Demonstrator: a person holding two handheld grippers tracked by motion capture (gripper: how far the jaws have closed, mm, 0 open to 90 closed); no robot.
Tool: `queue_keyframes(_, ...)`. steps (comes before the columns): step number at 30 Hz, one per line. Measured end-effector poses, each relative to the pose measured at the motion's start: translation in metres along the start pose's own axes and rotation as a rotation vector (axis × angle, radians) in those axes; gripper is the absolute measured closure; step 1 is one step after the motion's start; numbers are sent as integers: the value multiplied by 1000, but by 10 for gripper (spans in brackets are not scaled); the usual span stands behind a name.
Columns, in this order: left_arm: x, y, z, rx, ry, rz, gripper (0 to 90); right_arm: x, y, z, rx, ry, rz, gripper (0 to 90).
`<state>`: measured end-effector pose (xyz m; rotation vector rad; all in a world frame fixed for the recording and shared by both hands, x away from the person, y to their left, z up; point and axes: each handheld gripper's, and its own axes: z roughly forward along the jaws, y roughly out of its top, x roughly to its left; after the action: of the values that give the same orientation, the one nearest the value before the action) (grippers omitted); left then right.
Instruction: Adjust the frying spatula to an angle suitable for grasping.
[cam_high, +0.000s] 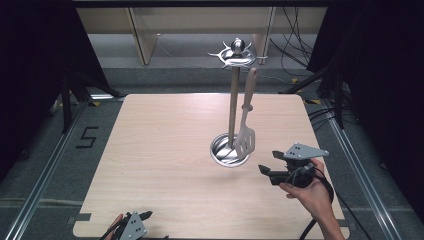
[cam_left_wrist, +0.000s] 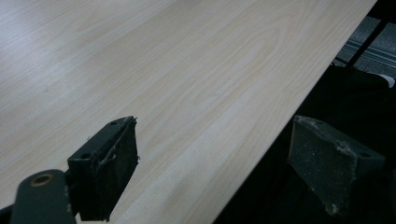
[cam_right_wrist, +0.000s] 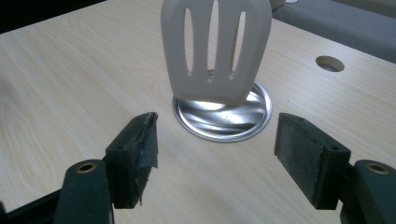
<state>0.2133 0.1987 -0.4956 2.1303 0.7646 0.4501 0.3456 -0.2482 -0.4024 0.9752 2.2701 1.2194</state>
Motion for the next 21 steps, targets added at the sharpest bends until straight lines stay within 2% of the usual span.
queue_keyframes(1, 1, 0, -1, 13, 2, 20, 149, 2, -1, 0, 6, 4, 22, 307)
queue_keyframes(2, 1, 0, 0, -5, 1, 12, 149, 2, -2, 0, 1, -3, 14, 305)
queue_keyframes(3, -1, 0, 1, -26, -6, -15, 149, 1, -3, -1, 1, 3, 5, 304)
queue_keyframes(4, 1, 0, 0, -14, -3, 8, 149, 3, -4, 0, 4, 2, 10, 303)
queue_keyframes(5, 1, 0, 0, -14, -3, 0, 149, 3, -6, 0, 3, 8, -4, 299)
queue_keyframes(6, 2, 0, -1, 6, 0, 7, 149, 5, -7, 0, 11, 6, 18, 297)
queue_keyframes(7, 2, 0, -2, 12, -7, 14, 149, 5, -7, 0, 11, 6, 18, 297)
queue_keyframes(8, 2, 0, -1, 4, -9, 12, 149, 3, -8, 0, 15, 13, 2, 293)
queue_keyframes(9, 2, 0, 0, -5, 2, 28, 149, 5, -10, 1, 22, 11, 11, 277)
queue_keyframes(11, 2, 0, 0, 6, 3, 32, 149, 6, -11, 1, 27, 15, 19, 274)
queue_keyframes(12, 2, 0, -1, 21, -1, 25, 149, 4, -12, 2, 11, 5, -18, 274)
queue_keyframes(13, 1, -1, 1, 7, 6, 22, 149, 5, -13, 1, 26, 11, -2, 274)
queue_keyframes(15, 0, 0, 1, -5, -1, 8, 149, 4, -15, 3, 21, 3, -19, 273)
queue_keyframes(16, 0, 0, 0, -9, 3, 18, 149, 5, -17, 3, 33, 11, -4, 272)
queue_keyframes(17, 0, 0, 0, -12, 5, 19, 149, 3, -18, 4, 27, 4, -19, 272)
queue_keyframes(20, 1, 0, 0, -10, 8, 24, 149, 4, -21, 5, 41, 6, -11, 270)
queue_keyframes(21, 1, 0, 0, -8, 9, 26, 149, 6, -22, 5, 51, 7, 7, 268)
